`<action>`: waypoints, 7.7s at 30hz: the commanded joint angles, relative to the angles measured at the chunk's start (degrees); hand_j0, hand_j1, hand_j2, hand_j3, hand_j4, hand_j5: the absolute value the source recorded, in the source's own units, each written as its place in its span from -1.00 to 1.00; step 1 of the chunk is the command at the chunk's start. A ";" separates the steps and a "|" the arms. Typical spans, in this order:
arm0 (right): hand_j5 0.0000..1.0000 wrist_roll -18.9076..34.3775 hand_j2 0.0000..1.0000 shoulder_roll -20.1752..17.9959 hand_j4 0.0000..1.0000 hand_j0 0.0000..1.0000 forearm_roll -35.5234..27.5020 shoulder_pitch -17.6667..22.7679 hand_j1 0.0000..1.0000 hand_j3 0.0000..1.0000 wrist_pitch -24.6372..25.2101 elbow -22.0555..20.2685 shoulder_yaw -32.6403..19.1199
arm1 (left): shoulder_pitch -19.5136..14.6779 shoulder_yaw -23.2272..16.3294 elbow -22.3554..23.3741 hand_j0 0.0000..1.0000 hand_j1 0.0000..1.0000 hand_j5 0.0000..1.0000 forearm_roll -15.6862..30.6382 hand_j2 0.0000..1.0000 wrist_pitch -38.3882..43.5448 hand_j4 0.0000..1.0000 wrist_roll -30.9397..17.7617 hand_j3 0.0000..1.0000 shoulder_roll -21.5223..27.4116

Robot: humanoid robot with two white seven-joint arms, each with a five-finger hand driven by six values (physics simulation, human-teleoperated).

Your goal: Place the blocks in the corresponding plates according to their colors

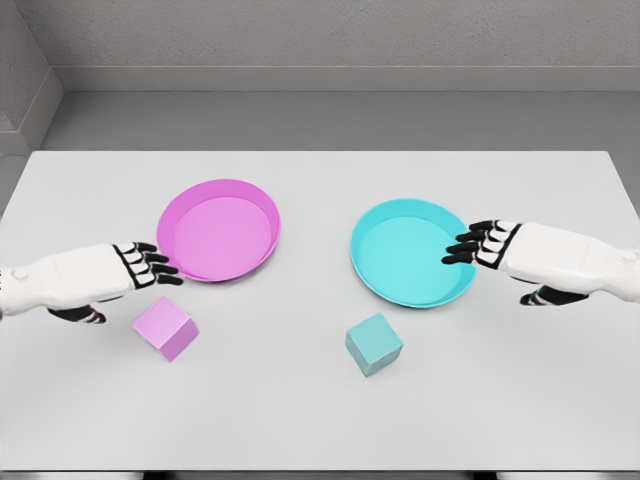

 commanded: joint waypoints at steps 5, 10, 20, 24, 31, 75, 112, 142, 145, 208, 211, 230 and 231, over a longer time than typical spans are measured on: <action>1.00 0.97 1.00 5.37 1.00 1.00 2.84 -0.09 1.00 1.00 0.09 -0.35 2.42 | 0.26 -2.00 -0.16 1.00 1.00 1.00 -0.11 1.00 0.05 1.00 -0.41 1.00 -1.26; 1.00 0.97 1.00 7.04 1.00 1.00 4.51 -0.79 1.00 1.00 0.09 -0.35 2.60 | 0.26 -2.52 0.02 1.00 1.00 1.00 -0.64 1.00 0.05 1.00 -0.41 1.00 -2.49; 1.00 1.05 1.00 12.67 1.00 1.00 13.21 -0.35 1.00 1.00 0.09 -0.35 2.60 | 0.26 -2.61 0.37 1.00 1.00 1.00 -1.26 1.00 0.05 1.00 -0.50 1.00 -4.34; 1.00 1.05 1.00 15.22 1.00 1.00 17.78 -0.18 1.00 1.00 0.09 -0.35 2.69 | 0.26 -2.79 0.63 1.00 1.00 1.00 -1.70 1.00 0.05 1.00 -0.50 1.00 -4.43; 1.00 4.83 1.00 17.42 1.00 1.00 20.07 -0.18 1.00 1.00 0.09 -0.35 5.15 | 0.26 -4.11 1.34 1.00 1.00 1.00 -1.70 1.00 0.05 1.00 -0.76 1.00 -5.13; 1.00 6.50 1.00 22.43 1.00 1.00 26.57 -0.44 1.00 1.00 0.09 0.44 9.45 | -0.35 -5.42 6.79 1.00 1.00 1.00 -3.72 1.00 0.05 1.00 -0.85 1.00 -10.05; 1.00 6.77 1.00 23.92 1.00 1.00 27.98 -1.50 1.00 1.00 0.09 3.35 9.81 | -2.02 -6.04 7.58 0.30 0.30 0.30 -4.07 0.30 0.05 0.30 -3.66 0.30 -11.81; 1.00 6.85 1.00 24.71 1.00 1.00 28.95 -2.29 1.00 1.00 0.09 3.35 12.71 | -10.11 -6.13 8.11 0.30 0.30 0.30 -4.77 0.30 0.05 0.30 -3.66 0.30 -15.41; 0.94 8.79 0.94 24.71 0.94 0.94 29.03 -2.11 0.94 0.94 0.09 3.35 12.71 | -11.07 -6.22 9.86 0.30 0.30 0.30 -4.77 0.30 0.05 0.30 -3.75 0.30 -16.20; 0.29 9.05 0.29 26.47 0.29 0.29 27.98 -9.76 0.29 0.29 0.09 7.30 9.98 | -23.56 -7.36 24.63 1.00 1.00 1.00 5.86 1.00 0.05 1.00 -6.74 1.00 -18.58; 0.29 9.05 0.29 26.47 0.29 0.29 27.98 -10.46 0.29 0.29 0.09 8.79 8.84 | -23.29 -7.36 24.72 1.00 1.00 1.00 7.97 1.00 0.05 1.00 -6.74 1.00 -15.77; 1.00 8.61 1.00 30.25 1.00 1.00 27.98 -17.05 1.00 1.00 0.09 21.63 7.87 | -20.74 -1.56 30.17 1.00 1.00 1.00 10.61 1.00 0.05 1.00 -6.65 1.00 -9.08; 1.00 8.61 1.00 30.25 1.00 1.00 27.89 -17.14 1.00 1.00 0.09 21.63 7.87 | -20.74 -1.56 30.17 1.00 1.00 1.00 10.61 1.00 0.05 1.00 -6.65 1.00 -9.17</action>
